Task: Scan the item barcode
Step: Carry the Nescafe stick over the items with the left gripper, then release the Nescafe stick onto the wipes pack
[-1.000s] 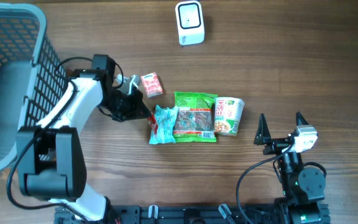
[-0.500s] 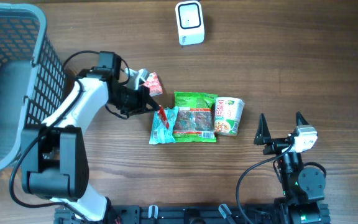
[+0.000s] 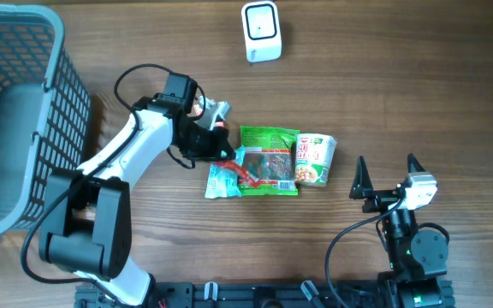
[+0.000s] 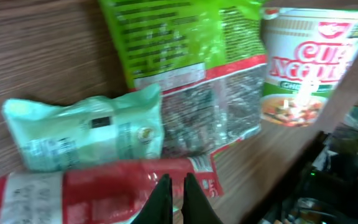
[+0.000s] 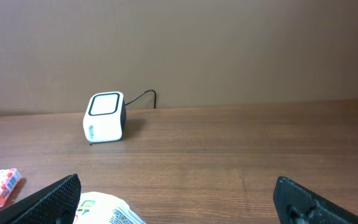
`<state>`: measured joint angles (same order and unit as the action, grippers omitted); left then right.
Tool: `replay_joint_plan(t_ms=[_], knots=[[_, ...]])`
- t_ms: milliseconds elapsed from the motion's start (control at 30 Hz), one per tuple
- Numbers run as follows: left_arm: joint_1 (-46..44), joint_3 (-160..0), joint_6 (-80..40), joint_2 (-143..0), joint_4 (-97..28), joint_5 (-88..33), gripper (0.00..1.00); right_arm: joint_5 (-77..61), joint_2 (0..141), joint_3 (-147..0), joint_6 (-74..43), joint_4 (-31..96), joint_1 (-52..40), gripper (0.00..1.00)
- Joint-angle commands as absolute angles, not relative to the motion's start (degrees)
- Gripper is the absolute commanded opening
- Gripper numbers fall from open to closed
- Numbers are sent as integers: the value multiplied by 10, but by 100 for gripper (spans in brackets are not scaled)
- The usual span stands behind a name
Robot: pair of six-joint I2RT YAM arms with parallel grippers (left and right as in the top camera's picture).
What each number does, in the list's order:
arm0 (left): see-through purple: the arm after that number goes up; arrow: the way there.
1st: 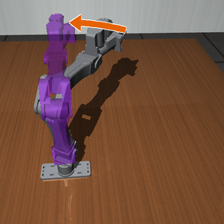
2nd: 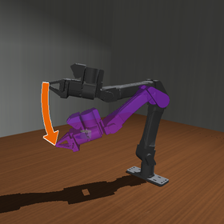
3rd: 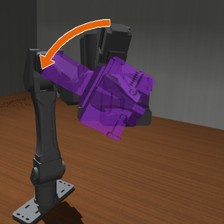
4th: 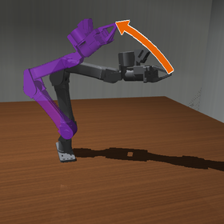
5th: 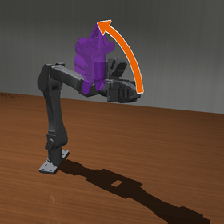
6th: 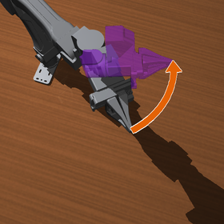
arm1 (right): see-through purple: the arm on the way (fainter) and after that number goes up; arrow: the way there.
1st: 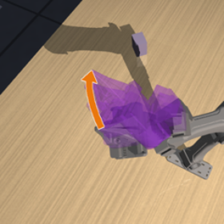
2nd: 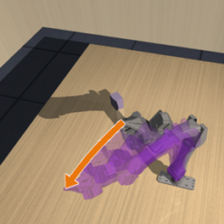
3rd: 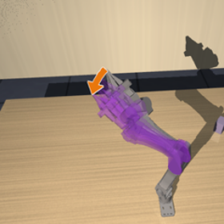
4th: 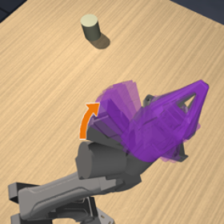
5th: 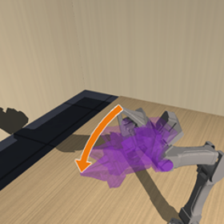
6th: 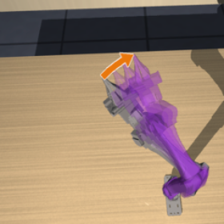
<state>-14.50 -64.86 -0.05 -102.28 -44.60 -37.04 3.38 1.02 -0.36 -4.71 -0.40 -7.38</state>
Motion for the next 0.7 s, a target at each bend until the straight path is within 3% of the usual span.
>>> replay_joint_plan(t_ms=[0, 67, 233, 333, 533, 667], knots=[[-132, -679, -17, -1007, -465, -343, 5, 27, 8, -3, -45, -6, -72, 100], [-132, -712, -41, -980, -469, -346, 13, 27, 8, -3, -45, -6, -72, 100], [-142, -726, -99, -936, -494, -267, 23, 27, 8, -3, -45, -6, -72, 100], [-152, -704, -99, -944, -515, -249, 21, 27, 8, -3, -45, -6, -72, 100], [-182, -604, -99, -961, -420, -250, 19, 27, 8, -3, -45, -6, -72, 100], [-185, -592, -99, -961, -446, -229, 20, 27, 8, -3, -45, -6, -72, 100]])
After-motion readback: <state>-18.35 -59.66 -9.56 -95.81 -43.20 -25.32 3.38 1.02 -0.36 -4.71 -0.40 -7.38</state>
